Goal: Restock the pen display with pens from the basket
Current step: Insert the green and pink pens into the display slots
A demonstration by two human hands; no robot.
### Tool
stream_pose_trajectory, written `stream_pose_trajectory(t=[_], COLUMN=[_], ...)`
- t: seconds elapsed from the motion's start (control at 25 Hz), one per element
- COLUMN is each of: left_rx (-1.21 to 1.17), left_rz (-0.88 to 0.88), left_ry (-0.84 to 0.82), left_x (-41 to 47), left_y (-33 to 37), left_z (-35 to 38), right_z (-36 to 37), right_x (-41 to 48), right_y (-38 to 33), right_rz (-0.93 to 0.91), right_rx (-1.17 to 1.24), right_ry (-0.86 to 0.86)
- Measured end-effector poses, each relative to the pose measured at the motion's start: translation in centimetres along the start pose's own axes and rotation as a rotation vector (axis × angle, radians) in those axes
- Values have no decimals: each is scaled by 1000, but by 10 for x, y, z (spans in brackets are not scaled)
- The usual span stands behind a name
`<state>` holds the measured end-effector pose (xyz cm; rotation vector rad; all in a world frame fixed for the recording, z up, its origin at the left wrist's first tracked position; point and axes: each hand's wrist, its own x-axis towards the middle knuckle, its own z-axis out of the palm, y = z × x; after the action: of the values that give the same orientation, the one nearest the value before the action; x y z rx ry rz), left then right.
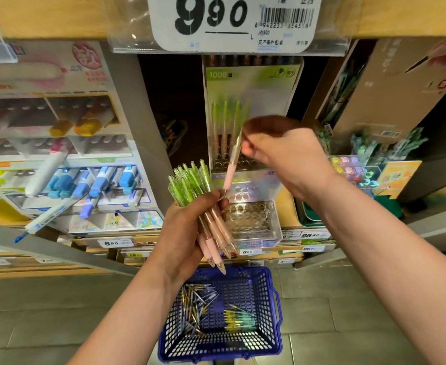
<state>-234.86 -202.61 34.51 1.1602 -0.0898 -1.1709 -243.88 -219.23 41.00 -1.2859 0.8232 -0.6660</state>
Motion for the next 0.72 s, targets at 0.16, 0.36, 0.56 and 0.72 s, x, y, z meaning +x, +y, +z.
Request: stream_pose_trajectory(t=[0.16, 0.36, 0.56, 0.72], left_rx=[22, 40, 30, 14], left_rz=[15, 1, 0, -1], left_ry=[-13, 0, 8, 9], left_x=[-1, 0, 0, -2], left_y=[-2, -2, -3, -3], left_z=[-4, -6, -9, -11], right_z=[7, 23, 29, 32], right_x=[11, 18, 21, 22], right_y=[-6, -1, 4, 14], right_rz=[-355, -433, -495, -466], right_rx=[-181, -234, -473, -674], right_ry=[160, 172, 152, 150])
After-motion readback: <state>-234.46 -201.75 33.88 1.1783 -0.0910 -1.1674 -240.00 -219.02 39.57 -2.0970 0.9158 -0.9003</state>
